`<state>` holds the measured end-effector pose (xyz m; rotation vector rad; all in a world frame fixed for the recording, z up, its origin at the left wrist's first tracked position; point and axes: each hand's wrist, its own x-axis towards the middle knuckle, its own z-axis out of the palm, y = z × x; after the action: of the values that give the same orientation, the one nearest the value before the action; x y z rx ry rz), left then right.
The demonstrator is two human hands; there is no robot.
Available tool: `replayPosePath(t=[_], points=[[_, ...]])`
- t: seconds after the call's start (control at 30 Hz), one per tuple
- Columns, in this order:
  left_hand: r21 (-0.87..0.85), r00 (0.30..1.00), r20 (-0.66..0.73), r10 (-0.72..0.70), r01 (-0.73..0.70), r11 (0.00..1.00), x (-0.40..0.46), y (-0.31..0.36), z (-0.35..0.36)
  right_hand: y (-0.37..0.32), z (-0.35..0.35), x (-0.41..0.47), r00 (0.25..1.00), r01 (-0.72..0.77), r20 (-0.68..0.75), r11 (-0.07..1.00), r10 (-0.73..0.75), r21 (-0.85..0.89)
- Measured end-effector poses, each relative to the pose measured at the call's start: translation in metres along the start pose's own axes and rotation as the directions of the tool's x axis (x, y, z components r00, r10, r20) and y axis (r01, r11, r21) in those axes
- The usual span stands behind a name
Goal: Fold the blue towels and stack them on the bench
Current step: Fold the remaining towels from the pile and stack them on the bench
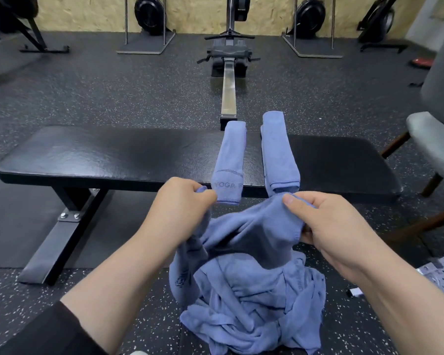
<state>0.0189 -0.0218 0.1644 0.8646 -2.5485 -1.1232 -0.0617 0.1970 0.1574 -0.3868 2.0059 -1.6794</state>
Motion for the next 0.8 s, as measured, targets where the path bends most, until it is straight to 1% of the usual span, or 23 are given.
replayPosePath(t=[0.2,0.37,0.43,0.53,0.6,0.67,0.73,0.8], points=[[0.012,0.994,-0.064,0.083,-0.083,0.997,-0.004,0.001,0.001,0.005,0.003,-0.001,0.995,-0.078,0.073,0.995,0.073,0.062],[-0.007,0.992,-0.022,0.127,-0.127,0.992,-0.01,0.005,0.011,0.007,0.02,-0.007,0.979,-0.16,0.143,0.981,0.144,0.109],[-0.057,0.987,-0.03,0.157,-0.159,0.986,-0.015,0.011,0.017,0.007,0.027,-0.008,0.976,-0.174,0.153,0.976,0.153,0.133],[-0.134,0.978,-0.061,0.2,-0.207,0.969,-0.023,0.019,0.027,0.008,0.034,-0.008,0.974,-0.195,0.163,0.954,0.159,0.229],[-0.187,0.977,-0.037,0.208,-0.212,0.959,-0.028,0.023,0.034,0.008,0.038,-0.007,0.971,-0.204,0.18,0.93,0.154,0.306],[-0.183,0.967,0.009,0.256,-0.25,0.951,-0.034,0.025,0.041,0.006,0.041,-0.007,0.974,-0.204,0.171,0.902,0.149,0.379],[-0.167,0.954,0.043,0.296,-0.286,0.944,-0.038,0.027,0.048,0.006,0.041,-0.006,0.979,-0.202,0.121,0.864,0.164,0.461],[-0.164,0.954,0.051,0.295,-0.284,0.945,-0.041,0.028,0.053,0.005,0.038,-0.005,0.981,-0.191,0.084,0.83,0.173,0.525]])
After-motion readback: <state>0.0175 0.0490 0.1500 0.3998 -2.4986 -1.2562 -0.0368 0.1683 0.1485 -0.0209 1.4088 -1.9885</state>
